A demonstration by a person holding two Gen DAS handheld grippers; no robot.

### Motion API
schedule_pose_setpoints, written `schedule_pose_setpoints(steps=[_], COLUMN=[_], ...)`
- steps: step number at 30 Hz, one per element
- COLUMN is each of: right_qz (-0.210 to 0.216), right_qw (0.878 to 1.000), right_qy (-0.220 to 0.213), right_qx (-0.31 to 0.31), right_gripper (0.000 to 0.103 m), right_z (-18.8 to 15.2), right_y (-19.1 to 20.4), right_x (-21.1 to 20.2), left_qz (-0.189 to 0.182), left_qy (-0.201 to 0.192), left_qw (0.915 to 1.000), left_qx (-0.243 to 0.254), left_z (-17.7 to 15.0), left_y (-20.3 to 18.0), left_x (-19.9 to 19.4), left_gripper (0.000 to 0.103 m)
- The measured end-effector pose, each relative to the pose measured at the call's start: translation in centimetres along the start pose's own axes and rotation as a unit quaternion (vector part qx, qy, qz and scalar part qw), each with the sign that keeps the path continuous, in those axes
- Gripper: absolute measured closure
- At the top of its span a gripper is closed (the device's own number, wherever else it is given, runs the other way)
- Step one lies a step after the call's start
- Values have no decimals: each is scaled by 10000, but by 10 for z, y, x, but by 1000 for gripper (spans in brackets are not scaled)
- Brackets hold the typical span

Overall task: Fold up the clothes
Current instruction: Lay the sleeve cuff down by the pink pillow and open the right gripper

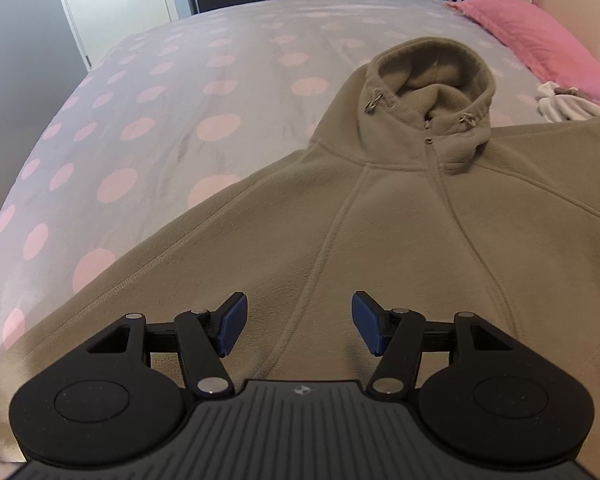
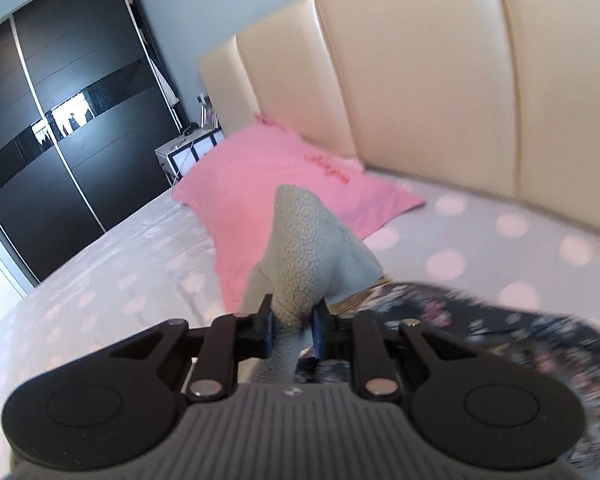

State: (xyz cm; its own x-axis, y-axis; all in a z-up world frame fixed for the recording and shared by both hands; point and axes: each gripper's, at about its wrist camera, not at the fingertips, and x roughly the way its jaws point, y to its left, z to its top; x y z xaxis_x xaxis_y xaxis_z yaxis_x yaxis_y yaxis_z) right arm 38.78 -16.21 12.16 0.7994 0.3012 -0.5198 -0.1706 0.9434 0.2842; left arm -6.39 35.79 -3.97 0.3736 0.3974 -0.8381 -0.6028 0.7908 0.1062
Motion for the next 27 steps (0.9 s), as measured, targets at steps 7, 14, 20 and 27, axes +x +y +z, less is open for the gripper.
schedule_pose_setpoints(steps=[7,14,20,27], right_qz=[-518,-1012,-995,184], right_qw=[9973,9912,9936,9914], right_qy=[478,770,411,440], right_qx=[212,370,-330,-1217], right_gripper=[83,61,52,52], right_z=[-23,-39,-30,-30], right_y=[-52,-67,-43,46], right_x=[29,31,-8,-38], left_qz=[16,-368,-667,-879], left_qy=[-117,-69,-301,-774], left_qw=[9999,9988,9959,9913], left_qx=[49,-308,-524,-604], left_z=[-4,0,25,89], left_y=[1,16,18,-11], left_x=[-8,-12,-21,-44], left_gripper=[47,47,47,53])
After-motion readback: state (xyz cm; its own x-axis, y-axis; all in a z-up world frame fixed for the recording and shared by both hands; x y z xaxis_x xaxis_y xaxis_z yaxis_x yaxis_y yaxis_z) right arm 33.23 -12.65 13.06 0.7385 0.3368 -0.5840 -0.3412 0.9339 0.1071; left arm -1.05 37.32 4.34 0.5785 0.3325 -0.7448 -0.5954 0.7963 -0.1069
